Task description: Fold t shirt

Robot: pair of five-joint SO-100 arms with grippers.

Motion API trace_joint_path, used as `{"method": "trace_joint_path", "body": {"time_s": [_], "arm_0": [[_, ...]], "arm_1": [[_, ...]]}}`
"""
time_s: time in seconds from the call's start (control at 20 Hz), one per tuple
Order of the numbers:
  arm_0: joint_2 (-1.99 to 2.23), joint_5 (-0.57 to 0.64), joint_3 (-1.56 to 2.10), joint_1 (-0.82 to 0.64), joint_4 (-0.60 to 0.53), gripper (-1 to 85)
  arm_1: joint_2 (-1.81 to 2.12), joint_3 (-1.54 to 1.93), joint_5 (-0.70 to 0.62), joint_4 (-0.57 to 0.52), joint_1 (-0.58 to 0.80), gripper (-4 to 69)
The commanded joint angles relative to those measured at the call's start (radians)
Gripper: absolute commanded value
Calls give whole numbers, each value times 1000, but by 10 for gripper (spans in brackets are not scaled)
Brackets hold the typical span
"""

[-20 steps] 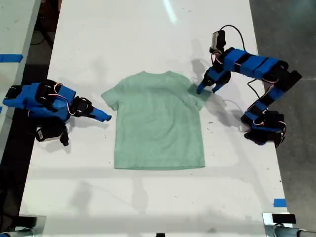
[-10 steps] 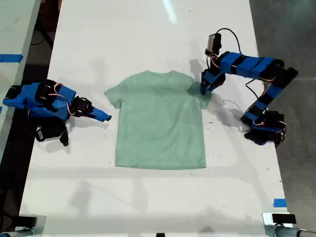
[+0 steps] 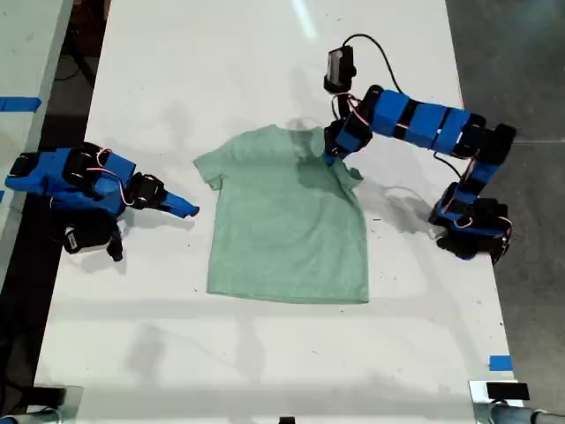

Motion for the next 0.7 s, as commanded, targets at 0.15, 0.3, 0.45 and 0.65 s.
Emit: {"method": "trace_joint_path", "body": {"time_s": [0.15,0.3,0.45,0.65], "arm_0": [[6,-11,-11,5,-17,148],[6,-11,-11,5,-17,148],[6,-11,-11,5,-17,148],[6,-11,-11,5,-17,148]], "arm_1": [[-216,-238,52,-112,-199,37],[-324,-249,43,-192,-235,174],[-374,-273,14,-219,-258,311],[-278,-276,25,-137,-244,256]]}}
